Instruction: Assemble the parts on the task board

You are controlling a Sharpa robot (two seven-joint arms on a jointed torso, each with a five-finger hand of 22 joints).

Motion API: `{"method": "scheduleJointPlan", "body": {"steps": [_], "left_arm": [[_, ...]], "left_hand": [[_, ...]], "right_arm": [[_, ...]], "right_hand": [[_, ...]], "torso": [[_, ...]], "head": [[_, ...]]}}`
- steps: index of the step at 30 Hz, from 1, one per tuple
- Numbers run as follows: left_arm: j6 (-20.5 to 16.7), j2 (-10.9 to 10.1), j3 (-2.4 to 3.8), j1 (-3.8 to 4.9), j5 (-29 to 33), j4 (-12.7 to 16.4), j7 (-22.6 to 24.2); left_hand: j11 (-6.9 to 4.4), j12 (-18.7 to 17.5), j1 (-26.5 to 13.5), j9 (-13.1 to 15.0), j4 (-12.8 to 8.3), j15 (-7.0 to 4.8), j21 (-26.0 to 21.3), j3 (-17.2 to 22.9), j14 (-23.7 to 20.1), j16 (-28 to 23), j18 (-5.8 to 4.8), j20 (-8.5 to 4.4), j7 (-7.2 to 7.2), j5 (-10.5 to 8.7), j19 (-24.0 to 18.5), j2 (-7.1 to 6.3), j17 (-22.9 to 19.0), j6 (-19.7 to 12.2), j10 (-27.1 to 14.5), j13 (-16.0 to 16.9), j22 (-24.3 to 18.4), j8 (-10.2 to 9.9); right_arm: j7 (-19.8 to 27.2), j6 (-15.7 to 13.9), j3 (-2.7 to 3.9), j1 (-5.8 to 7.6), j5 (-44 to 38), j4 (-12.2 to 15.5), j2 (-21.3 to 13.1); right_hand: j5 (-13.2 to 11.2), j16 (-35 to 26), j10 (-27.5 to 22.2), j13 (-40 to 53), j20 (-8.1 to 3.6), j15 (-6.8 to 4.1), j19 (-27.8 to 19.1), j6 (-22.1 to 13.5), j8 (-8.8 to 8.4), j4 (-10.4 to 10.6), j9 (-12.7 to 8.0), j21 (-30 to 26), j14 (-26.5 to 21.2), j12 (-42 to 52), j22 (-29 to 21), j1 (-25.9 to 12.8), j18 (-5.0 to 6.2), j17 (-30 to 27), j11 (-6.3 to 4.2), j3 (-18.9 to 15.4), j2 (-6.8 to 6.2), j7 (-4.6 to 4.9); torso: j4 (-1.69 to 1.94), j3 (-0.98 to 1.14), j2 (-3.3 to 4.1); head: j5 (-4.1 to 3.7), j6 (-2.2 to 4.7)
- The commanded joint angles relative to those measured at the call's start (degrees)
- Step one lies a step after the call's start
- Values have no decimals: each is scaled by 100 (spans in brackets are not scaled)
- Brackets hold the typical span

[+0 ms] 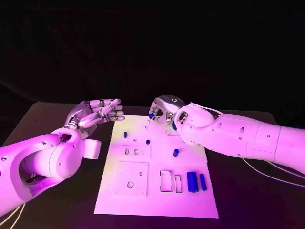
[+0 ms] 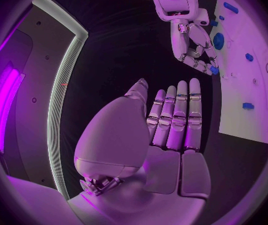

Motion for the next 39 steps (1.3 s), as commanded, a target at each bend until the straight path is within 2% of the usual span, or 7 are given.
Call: {"method": "scheduleJointPlan", "body": {"steps": [1,7,13,25,31,39], "left_arm": [[129,20,5,9,-27,1,0],[140,39,5,10,-27,-6,-10],[135,46,5,10,-27,-28,-22],[127,56,5,10,-27,-33,-33],[124,49,5,10,-27,-40,-38],[126,49,5,10,-27,-51,-42]], "left_hand": [[35,-31,44,-4,-23,12,-19,14,-34,-16,66,5,20,-10,-43,-7,7,5,0,-8,-9,-31],[34,-36,58,-3,-31,11,-17,20,-30,-23,66,6,19,-11,-44,-5,10,7,4,-6,-10,-35],[34,-36,58,-3,-31,11,-17,20,-30,-23,66,6,19,-11,-44,-5,10,7,4,-6,-10,-35],[35,-42,65,-4,-36,12,-16,22,-31,-29,66,7,20,-13,-46,-8,11,4,2,-7,-10,-40],[36,-45,69,-4,-38,13,-16,23,-33,-33,66,7,21,-14,-47,-9,11,3,1,-7,-10,-43],[36,-45,69,-4,-38,13,-16,23,-33,-33,66,7,21,-14,-47,-9,11,3,1,-7,-10,-43]], "right_arm": [[76,326,-2,-19,22,-70,58],[47,562,-3,-33,37,-185,162],[-27,700,-3,-36,16,-266,258],[-143,534,-2,-36,-59,-384,371],[-196,499,-2,-35,-105,-364,374],[-181,406,-2,-35,-132,-319,345]], "right_hand": [[-45,27,13,4,32,-27,-2,19,-7,23,5,31,270,-41,12,-22,-60,11,30,23,-57,12],[-83,42,3,3,36,-23,-1,8,-15,38,5,39,274,-49,27,-45,-61,31,35,25,-66,15],[-104,46,-8,2,41,-23,0,-2,-21,42,5,44,273,-56,37,-51,-63,31,37,29,-73,16],[-111,59,-17,2,44,-23,-1,-11,-26,43,5,47,276,-62,43,-47,-63,50,38,44,-65,19],[-112,65,-17,2,44,-23,6,-11,-26,44,5,57,277,-62,59,-45,-65,58,38,50,-60,19],[-112,67,-16,3,45,-23,10,-11,-26,44,6,61,278,-62,66,-44,-67,61,38,52,-58,19]], "torso": [[4,-3,5],[6,-7,2],[-1,-3,8],[7,-6,10],[5,-8,8],[-2,-4,11]], "head": [[27,-10],[53,-25],[90,-34],[101,-32],[111,-48],[128,-32]]}}
